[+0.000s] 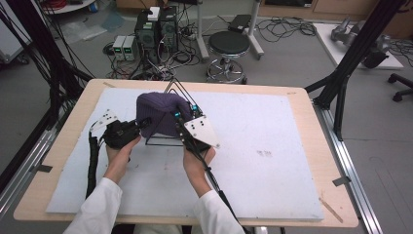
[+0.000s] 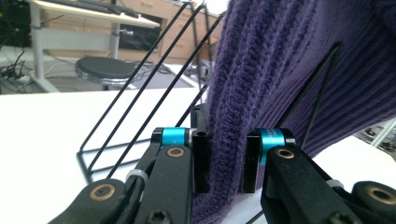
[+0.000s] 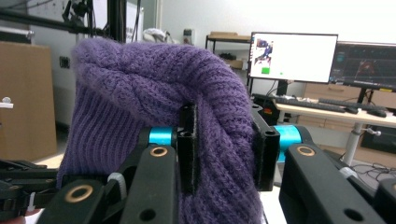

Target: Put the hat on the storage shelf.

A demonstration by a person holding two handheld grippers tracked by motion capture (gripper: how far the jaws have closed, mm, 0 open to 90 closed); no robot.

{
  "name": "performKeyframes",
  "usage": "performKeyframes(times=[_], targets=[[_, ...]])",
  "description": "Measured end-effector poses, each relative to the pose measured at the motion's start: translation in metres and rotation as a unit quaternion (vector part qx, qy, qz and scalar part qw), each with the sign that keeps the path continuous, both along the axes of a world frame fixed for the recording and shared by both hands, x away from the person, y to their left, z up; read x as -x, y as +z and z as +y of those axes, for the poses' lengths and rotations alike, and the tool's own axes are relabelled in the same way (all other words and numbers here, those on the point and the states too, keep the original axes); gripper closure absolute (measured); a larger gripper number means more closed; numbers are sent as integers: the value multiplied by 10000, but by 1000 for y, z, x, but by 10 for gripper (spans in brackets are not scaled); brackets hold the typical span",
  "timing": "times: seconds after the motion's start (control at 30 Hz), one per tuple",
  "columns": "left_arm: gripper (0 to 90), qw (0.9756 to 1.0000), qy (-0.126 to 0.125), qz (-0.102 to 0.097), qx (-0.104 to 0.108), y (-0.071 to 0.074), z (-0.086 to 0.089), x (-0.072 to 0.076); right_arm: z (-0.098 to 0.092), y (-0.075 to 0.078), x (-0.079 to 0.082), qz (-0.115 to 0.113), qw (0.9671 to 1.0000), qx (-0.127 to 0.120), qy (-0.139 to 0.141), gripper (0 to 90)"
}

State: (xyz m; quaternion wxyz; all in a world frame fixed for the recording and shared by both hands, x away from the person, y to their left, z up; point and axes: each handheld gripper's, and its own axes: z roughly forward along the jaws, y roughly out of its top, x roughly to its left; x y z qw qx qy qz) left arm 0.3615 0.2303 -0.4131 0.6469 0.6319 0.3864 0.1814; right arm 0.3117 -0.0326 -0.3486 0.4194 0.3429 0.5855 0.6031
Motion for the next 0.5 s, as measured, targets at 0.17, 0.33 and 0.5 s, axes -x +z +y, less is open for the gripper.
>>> performKeyframes(times=[0.17, 0.33, 0.5], targets=[[801, 9999, 58, 140, -13, -7, 3, 0, 6, -5, -3, 81, 9999, 120, 20, 689], [801, 9996, 95, 280, 45, -9, 2, 0, 11, -10, -6, 193, 9995, 231, -6, 675], [799, 9995, 91, 315, 27, -9, 2, 0, 9, -10, -8, 233, 9995, 185, -42, 673]])
